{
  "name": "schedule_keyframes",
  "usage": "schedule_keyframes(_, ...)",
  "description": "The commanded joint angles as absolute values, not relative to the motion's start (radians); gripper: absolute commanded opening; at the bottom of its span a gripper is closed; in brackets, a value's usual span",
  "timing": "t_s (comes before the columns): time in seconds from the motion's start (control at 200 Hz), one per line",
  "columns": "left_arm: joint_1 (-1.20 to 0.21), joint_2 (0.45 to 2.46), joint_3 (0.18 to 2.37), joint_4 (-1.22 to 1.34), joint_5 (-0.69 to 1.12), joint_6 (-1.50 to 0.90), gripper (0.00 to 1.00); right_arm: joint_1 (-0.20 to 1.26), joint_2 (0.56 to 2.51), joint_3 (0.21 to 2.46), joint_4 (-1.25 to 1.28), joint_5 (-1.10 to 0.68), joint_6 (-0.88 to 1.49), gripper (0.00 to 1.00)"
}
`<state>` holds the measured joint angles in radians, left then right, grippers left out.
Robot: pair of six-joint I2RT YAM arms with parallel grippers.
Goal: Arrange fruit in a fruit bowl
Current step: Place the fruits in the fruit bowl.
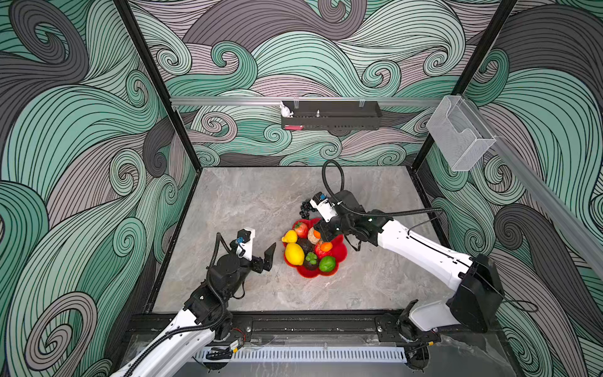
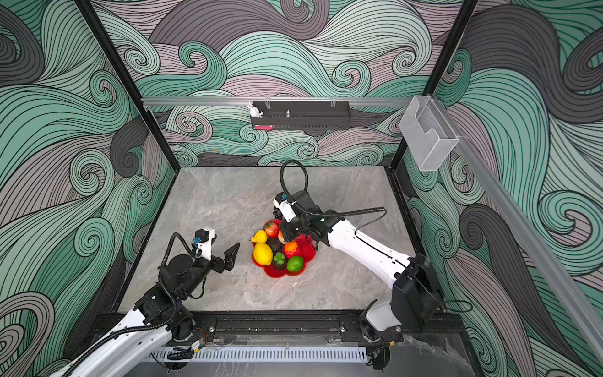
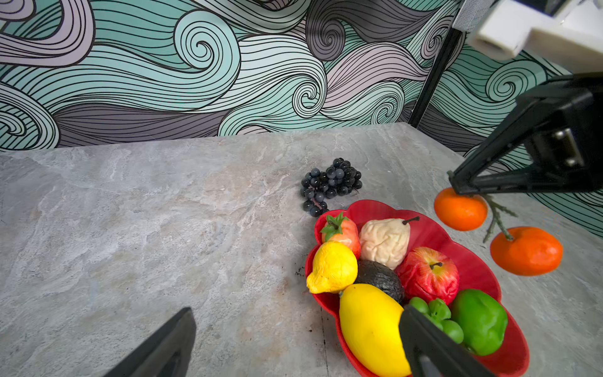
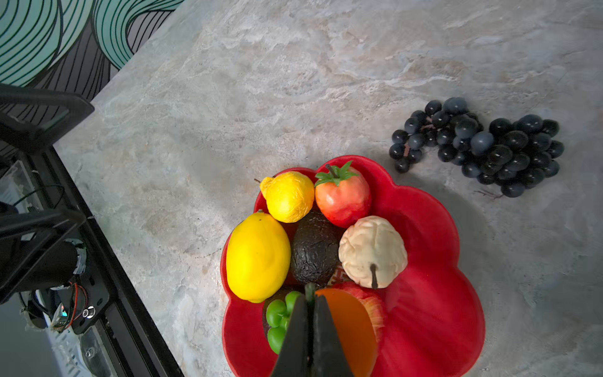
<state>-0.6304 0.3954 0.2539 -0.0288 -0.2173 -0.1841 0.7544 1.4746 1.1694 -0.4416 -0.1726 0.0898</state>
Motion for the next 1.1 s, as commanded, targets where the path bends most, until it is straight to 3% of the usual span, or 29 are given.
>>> schedule_keyframes(0.0, -0.625, 0.398, 0.278, -0.020, -0.230, -0.183, 0.99, 0.763, 1.505, 1.158, -0.401, -0.163, 0.097, 0.03)
schedule_keyframes(1.091, -0.624, 0.400, 0.284, -0.028, -0.219, -0.184, 0.99, 0.810, 1.771, 1.333, -0.394, -0.075, 0.016, 0.05)
